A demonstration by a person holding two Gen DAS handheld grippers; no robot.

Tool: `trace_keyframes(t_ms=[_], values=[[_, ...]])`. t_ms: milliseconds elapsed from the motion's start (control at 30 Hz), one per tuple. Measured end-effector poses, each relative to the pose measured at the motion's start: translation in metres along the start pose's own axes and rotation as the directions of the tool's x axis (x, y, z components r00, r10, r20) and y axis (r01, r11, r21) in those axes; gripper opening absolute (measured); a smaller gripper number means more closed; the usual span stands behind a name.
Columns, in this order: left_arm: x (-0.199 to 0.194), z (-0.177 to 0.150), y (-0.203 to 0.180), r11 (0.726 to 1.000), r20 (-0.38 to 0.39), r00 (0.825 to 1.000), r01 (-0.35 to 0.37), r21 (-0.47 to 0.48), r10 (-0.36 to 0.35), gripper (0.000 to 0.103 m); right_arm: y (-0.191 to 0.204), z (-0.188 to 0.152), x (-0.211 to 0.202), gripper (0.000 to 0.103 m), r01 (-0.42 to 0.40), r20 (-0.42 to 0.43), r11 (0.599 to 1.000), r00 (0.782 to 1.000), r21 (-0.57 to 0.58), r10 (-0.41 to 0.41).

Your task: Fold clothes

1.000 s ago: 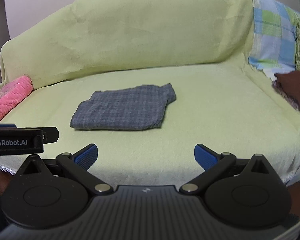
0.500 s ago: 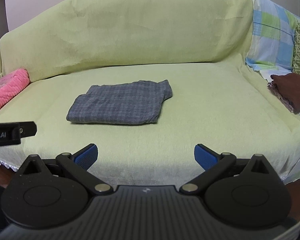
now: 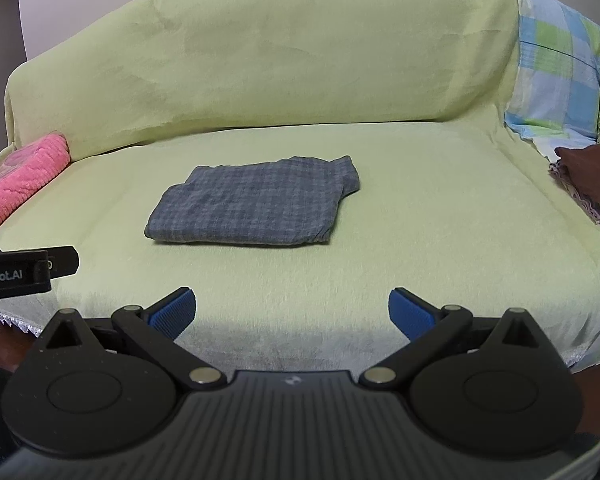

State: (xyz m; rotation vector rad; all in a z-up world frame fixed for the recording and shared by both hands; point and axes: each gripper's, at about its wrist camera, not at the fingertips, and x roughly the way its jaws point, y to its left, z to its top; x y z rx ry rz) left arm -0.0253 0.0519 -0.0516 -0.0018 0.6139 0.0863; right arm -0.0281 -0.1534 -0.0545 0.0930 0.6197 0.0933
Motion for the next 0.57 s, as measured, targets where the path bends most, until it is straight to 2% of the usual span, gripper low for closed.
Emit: trace_keyframes(t_ms=[167,567], values=[[0.005,0.002,-0.003,1.0,-0.013,1.0,-0.001,0.011,0.001,0.096,0.0,0.0,0.003,0.101,0.008,0.0,1.0,1.0,0.003,-0.008],[0.007,0.005,-0.02,0.998,0.023,1.0,0.014,0.053,-0.016,0.097,-0.008,-0.002,0.001,0.101,0.023,0.001,0.999,1.0,0.025,-0.023]])
